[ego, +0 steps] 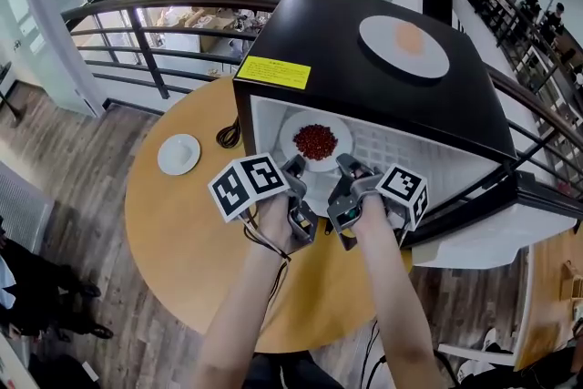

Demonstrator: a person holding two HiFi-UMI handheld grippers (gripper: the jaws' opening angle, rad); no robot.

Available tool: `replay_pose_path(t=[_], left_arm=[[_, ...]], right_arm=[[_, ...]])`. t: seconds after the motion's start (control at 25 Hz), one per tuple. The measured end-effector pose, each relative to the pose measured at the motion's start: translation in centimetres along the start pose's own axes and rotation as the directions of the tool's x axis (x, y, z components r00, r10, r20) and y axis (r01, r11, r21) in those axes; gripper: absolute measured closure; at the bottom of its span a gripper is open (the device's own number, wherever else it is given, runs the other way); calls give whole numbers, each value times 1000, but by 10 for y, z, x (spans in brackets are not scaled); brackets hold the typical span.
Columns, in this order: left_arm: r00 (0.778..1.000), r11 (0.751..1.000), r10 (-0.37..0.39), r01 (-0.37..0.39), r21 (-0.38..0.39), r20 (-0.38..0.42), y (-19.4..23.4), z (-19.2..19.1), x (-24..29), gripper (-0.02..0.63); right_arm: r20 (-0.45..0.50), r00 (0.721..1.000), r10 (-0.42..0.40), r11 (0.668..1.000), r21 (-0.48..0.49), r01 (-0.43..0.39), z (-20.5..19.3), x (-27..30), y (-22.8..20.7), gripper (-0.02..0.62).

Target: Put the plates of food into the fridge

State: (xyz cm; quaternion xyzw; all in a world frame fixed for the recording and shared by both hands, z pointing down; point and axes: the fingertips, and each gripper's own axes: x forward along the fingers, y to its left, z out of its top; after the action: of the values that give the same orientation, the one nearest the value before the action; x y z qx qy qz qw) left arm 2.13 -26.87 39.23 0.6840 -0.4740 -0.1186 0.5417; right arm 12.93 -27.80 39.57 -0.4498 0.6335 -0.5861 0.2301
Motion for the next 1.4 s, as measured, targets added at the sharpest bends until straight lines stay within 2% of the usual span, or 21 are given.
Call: replay_pose_path(t=[0.32,0.6,0.8,0.96,1.16,1.4], left_arm=[[998,998,61,-61,3,-2,9,-1,10,560],[998,998,64,-64,-21,3,10,5,9,558],[998,998,58,-58,-21,0,10,5,9,558],[997,997,76,-75,21,-20,10,5,9,552],[993,988,116,-114,104,-17,8,3,8,536],[992,990,120,-118,73,-30,10,1,8,536]], right_arm=[[-21,998,-66,997,-50,65,4,10,-5,577],[-43,993,-107,991,-81,103,2,15,-2,575],[-67,985,-161,968,-205,144,2,16,-1,571],[-69,980,-187,945,-284,160,2,17,-1,561],[-55,986,-157,965,-221,142,5,16,-1,561],[-49,989,-139,974,-188,128,6,17,-1,563]])
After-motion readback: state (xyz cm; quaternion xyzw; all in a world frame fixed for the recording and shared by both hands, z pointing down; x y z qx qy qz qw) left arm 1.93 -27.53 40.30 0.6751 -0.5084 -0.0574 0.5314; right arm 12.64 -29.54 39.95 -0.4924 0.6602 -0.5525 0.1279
